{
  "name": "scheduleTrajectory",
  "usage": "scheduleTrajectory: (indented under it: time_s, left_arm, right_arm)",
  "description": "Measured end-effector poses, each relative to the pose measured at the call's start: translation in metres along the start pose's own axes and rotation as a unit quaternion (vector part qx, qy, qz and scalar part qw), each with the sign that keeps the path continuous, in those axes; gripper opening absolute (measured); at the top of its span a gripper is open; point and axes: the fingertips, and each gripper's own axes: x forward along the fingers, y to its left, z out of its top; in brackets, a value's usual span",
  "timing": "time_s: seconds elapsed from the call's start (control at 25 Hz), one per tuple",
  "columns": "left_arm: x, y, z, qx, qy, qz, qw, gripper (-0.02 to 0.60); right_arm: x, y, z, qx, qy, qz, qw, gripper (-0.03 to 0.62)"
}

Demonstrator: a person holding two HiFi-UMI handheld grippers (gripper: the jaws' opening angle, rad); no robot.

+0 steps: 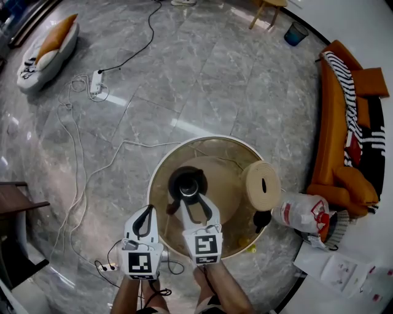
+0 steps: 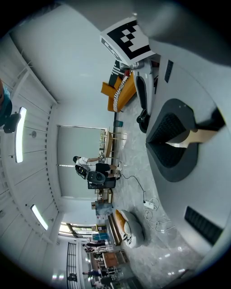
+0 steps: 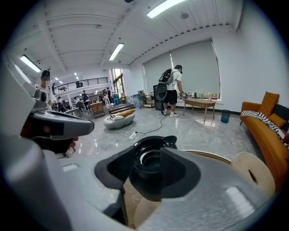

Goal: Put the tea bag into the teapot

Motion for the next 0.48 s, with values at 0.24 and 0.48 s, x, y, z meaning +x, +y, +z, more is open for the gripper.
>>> scheduleTrajectory:
  time_s: [0.24, 0.48]
  left_arm:
    - [-0.010, -0.003, 0.014, -0.009, -0.005, 0.002, 0.9999, 0.017]
    - [-0.029, -0.010, 0.053, 0.010, -0.023, -0.009, 0.9997, 0.017]
  right_arm:
    - [-0.010, 0.000, 0.013, 0.001, -0.009, -0.003, 1.000, 0.173]
    - [-0.032, 0.003, 0.048, 0.000, -0.019, -0.001, 1.000, 0.172]
